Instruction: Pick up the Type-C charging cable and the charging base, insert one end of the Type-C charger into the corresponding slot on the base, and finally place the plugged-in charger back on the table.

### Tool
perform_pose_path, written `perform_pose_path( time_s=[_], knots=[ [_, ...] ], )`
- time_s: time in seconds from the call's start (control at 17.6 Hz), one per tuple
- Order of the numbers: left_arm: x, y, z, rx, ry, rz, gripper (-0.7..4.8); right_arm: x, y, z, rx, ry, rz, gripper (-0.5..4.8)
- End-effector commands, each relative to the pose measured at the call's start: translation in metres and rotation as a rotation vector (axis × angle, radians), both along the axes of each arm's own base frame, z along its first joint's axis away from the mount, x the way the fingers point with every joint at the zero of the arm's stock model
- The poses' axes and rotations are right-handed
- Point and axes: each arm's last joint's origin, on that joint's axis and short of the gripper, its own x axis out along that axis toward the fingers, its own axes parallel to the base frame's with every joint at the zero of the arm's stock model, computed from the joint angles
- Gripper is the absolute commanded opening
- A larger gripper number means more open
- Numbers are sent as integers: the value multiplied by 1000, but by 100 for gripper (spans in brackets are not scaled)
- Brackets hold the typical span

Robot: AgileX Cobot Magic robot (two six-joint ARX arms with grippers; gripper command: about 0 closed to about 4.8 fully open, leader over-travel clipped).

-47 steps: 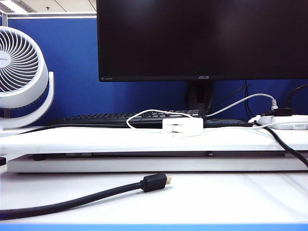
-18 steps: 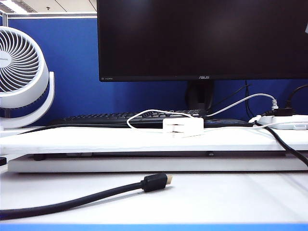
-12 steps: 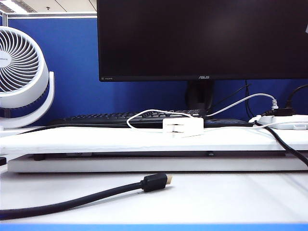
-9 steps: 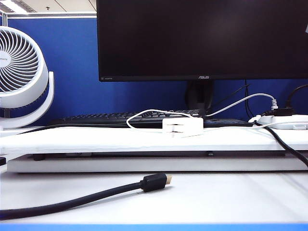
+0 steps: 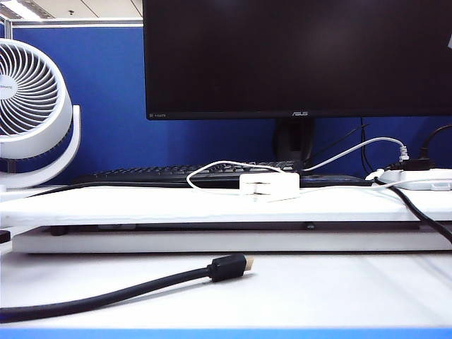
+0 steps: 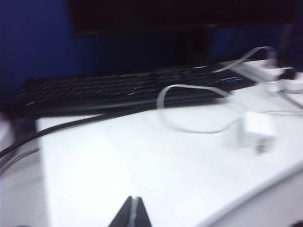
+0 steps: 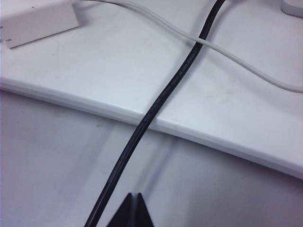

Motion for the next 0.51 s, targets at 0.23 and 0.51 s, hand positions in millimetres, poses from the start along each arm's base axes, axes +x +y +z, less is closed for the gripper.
perform_pose_path(
  time_s=[0.23, 0.51],
  knots=[
    [2, 21, -38, 14, 108, 208, -5, 1, 0, 2, 12, -15, -2, -5],
    [-4, 40, -47, 35, 183, 529, -6, 1, 0, 2, 11, -14, -2, -5]
  ],
)
